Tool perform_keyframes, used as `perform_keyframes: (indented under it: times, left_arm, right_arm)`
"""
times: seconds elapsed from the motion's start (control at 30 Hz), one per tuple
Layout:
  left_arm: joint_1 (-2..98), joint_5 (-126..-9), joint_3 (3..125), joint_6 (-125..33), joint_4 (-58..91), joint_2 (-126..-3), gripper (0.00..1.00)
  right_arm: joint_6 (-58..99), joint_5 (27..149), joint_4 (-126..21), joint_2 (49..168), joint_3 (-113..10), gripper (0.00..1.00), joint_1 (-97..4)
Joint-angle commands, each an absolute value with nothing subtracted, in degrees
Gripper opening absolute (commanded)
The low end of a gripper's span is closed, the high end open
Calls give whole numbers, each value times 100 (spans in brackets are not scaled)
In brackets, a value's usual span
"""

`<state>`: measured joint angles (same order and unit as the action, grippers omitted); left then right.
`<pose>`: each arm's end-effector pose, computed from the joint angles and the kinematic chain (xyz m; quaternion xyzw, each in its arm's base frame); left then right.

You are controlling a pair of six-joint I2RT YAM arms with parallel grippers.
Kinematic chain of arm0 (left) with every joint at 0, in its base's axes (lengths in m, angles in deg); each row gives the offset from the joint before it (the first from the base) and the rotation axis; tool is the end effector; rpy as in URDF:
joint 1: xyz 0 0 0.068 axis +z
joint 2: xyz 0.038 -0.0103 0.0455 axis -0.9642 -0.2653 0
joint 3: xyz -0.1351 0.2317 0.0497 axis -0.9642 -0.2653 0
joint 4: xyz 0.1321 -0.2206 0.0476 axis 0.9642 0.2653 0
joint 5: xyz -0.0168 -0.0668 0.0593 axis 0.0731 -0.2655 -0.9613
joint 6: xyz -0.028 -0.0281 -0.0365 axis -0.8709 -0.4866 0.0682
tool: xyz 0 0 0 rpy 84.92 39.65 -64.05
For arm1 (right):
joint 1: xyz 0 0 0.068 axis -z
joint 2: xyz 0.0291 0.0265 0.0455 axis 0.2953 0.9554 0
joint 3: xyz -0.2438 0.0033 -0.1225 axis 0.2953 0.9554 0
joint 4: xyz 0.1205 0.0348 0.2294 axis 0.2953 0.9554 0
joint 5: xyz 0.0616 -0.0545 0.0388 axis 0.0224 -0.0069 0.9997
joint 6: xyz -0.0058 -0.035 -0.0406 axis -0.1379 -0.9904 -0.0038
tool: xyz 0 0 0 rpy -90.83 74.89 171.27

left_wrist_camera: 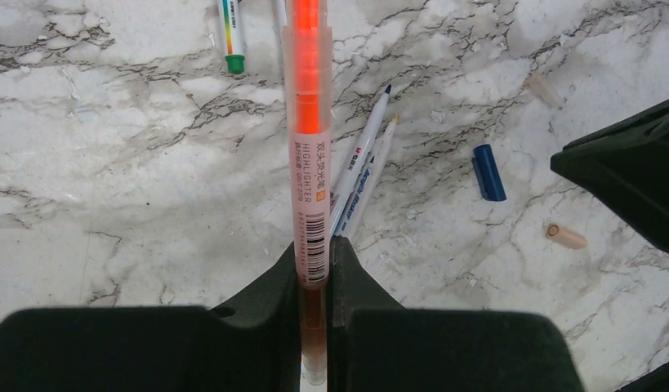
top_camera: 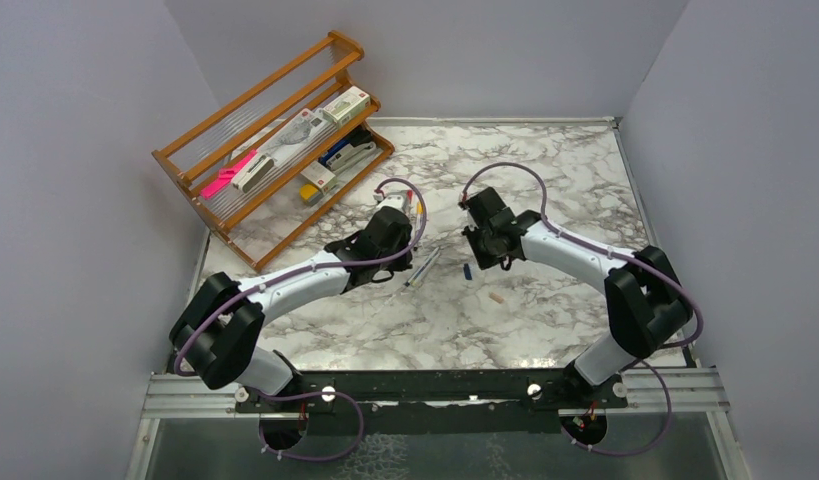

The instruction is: Insert the pens into the pen caps

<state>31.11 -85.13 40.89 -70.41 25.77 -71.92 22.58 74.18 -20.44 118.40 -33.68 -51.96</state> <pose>0.2261 -0.2065 0.2172 0.0276 0.9064 -0.2065 0.3674 0.2542 0.1717 0.1946 -0.2076 0.9536 0.0262 0.2165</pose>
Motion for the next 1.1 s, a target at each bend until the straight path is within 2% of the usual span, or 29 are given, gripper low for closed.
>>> perform_keyframes:
  times: [0.0,0.23,0.63,1.07]
  left_arm:
    - [3105,-8624,3952,-7085,2535,-6934,0]
    - [3115,-8719,3931,-6993,2686,-6782,0]
    - [3253,-8669,4317,-6678,2961,-6904,0]
    - [3396,-8608,4108,-6654,3022,-6728,0]
  right_arm:
    - [3433,6758,-1526,12198,-3835,10,-5086]
    - [3882,7530,-1801,12298,-4157,10,-3832]
    - [3760,6903,-1693,14131,-5764,8,-3552]
    - [3817,6938,-2048,13750,-4811,6,-2960]
